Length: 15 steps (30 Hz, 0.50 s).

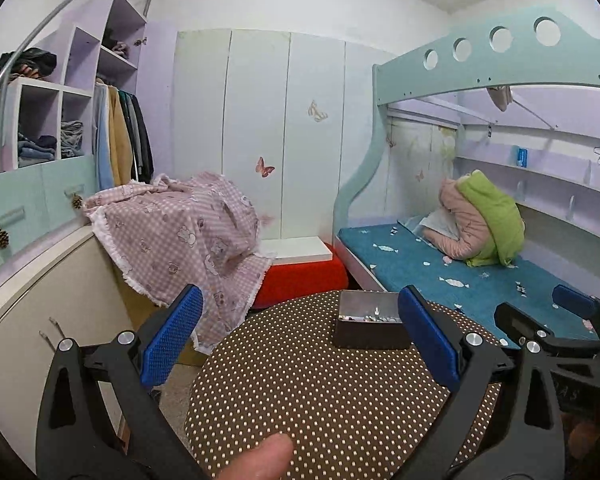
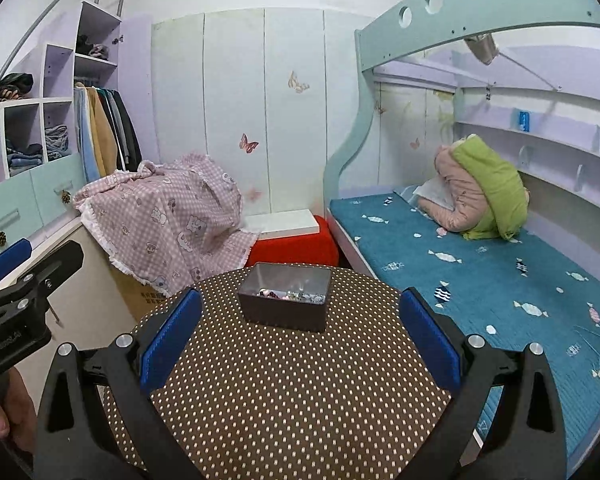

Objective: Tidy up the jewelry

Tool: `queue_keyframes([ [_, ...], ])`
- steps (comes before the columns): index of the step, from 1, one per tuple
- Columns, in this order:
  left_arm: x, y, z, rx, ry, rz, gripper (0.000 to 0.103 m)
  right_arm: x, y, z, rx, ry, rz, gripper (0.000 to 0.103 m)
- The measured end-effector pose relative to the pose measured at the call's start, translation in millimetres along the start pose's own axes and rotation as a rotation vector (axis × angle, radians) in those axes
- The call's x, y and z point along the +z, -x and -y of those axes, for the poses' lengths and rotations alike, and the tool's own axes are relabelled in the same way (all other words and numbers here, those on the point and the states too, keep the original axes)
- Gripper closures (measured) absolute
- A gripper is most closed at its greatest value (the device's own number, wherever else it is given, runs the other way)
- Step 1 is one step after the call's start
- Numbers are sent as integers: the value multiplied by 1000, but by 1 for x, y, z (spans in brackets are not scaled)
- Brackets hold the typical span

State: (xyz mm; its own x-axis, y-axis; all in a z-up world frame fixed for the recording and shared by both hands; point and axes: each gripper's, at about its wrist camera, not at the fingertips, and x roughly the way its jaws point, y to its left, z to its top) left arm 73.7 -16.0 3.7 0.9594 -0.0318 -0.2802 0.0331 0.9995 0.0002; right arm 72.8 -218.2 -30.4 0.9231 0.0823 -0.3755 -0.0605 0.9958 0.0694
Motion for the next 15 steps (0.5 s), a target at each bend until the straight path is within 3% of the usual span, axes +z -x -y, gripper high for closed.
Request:
queue_keyframes([
  [8, -16, 49, 2, 16, -16, 31, 5, -14, 38, -7, -29, -6, 44, 8],
  [15, -24, 66, 5, 27, -27, 41, 5, -21, 49, -9, -42, -5, 55, 8],
])
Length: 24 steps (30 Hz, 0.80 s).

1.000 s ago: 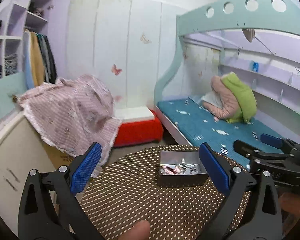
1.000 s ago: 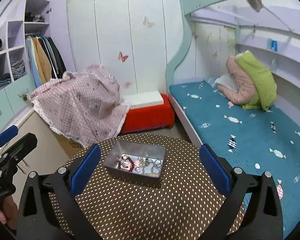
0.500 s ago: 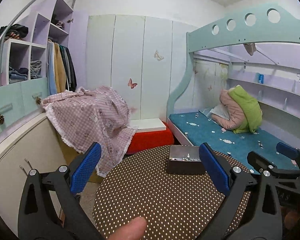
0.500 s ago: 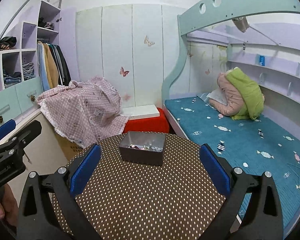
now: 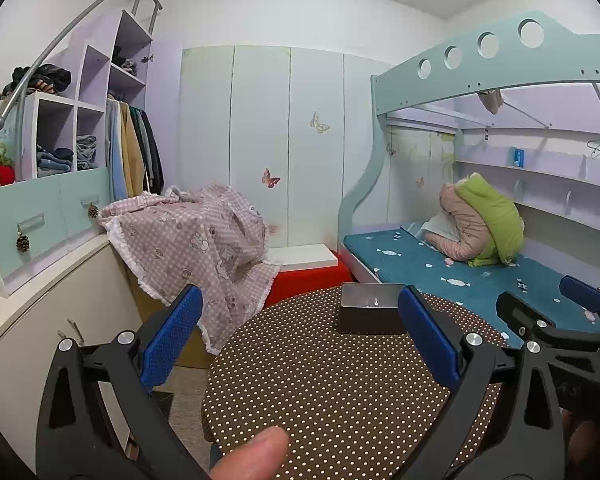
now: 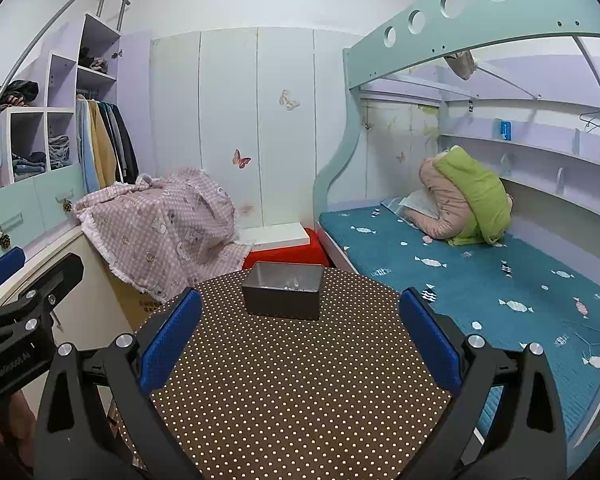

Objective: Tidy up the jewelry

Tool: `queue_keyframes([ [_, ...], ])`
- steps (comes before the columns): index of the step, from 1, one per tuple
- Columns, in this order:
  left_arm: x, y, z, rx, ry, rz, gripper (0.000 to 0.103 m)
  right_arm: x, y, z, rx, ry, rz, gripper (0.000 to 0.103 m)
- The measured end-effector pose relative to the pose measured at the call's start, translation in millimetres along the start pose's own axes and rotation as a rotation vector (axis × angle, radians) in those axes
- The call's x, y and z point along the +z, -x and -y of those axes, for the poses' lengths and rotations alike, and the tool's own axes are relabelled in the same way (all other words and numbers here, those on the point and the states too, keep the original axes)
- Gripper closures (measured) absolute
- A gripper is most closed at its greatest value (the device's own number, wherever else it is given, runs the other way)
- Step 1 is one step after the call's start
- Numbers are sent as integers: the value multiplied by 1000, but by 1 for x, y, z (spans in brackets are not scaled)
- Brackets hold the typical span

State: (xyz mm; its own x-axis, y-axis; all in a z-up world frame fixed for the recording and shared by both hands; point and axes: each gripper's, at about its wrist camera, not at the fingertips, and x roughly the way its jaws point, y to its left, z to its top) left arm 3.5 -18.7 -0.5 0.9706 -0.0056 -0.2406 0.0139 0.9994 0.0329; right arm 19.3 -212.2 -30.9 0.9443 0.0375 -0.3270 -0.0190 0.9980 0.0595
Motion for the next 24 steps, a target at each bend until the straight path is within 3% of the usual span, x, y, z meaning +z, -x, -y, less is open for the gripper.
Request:
queue_keyframes([
  [24, -4, 15, -6, 10, 0, 8, 5, -4, 14, -6, -12, 13, 14, 8],
])
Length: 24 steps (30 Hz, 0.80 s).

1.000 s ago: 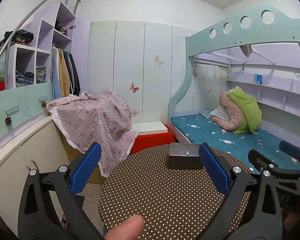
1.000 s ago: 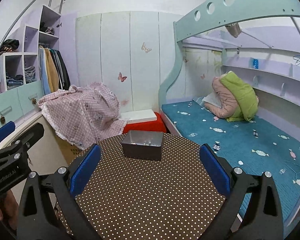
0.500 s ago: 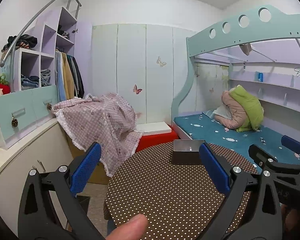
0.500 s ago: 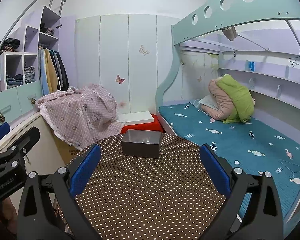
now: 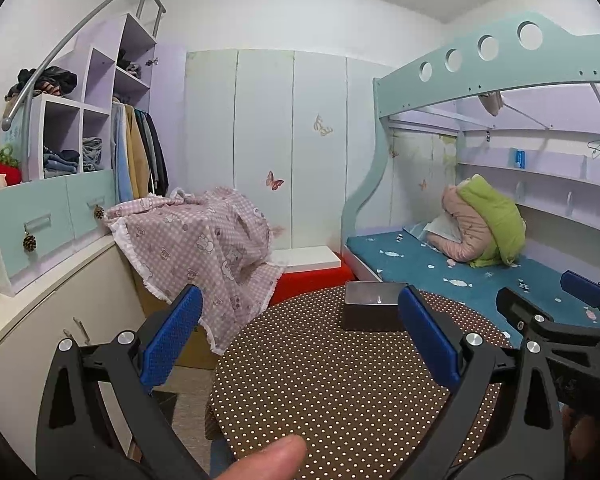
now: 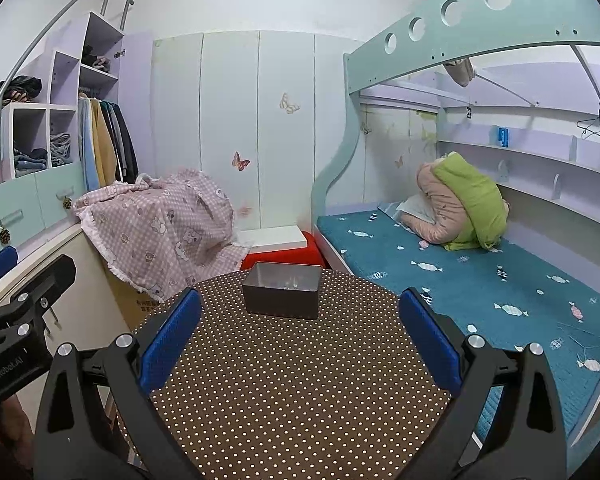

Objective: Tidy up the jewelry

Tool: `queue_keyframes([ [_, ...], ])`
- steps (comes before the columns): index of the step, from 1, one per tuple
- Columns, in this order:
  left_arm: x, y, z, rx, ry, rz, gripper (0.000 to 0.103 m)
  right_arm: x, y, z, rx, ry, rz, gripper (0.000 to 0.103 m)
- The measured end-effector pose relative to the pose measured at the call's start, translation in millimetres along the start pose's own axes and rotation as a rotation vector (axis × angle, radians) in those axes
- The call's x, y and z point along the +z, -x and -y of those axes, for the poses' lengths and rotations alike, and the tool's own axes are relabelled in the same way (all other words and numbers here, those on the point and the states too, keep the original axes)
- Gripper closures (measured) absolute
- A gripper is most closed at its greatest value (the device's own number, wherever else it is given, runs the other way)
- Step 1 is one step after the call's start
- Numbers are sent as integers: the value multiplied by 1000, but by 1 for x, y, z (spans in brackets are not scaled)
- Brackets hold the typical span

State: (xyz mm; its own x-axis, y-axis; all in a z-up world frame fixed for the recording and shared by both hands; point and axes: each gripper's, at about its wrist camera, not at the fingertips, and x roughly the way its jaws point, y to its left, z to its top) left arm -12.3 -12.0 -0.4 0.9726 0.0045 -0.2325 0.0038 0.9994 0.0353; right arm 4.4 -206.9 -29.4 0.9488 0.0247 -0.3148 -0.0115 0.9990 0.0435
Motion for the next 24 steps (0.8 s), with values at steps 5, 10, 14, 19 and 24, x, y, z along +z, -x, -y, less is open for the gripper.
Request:
queue_keyframes([
  [5, 0, -2, -1, 7, 2, -4, 5, 0, -1, 1, 0, -1, -5, 8],
  [10, 1, -2, -7, -4, 32, 6, 5, 0, -3, 0, 1, 1, -12, 8],
  [14, 0, -3, -9, -18, 39, 3, 5, -2, -5, -1, 7, 0, -20, 8],
  [19, -2, -4, -3, -5, 16, 1, 5, -3, -5, -3, 10, 3, -22, 8],
  [24, -3, -4, -1, 5, 9, 2, 5, -4, -5, -3, 10, 1, -21, 8],
])
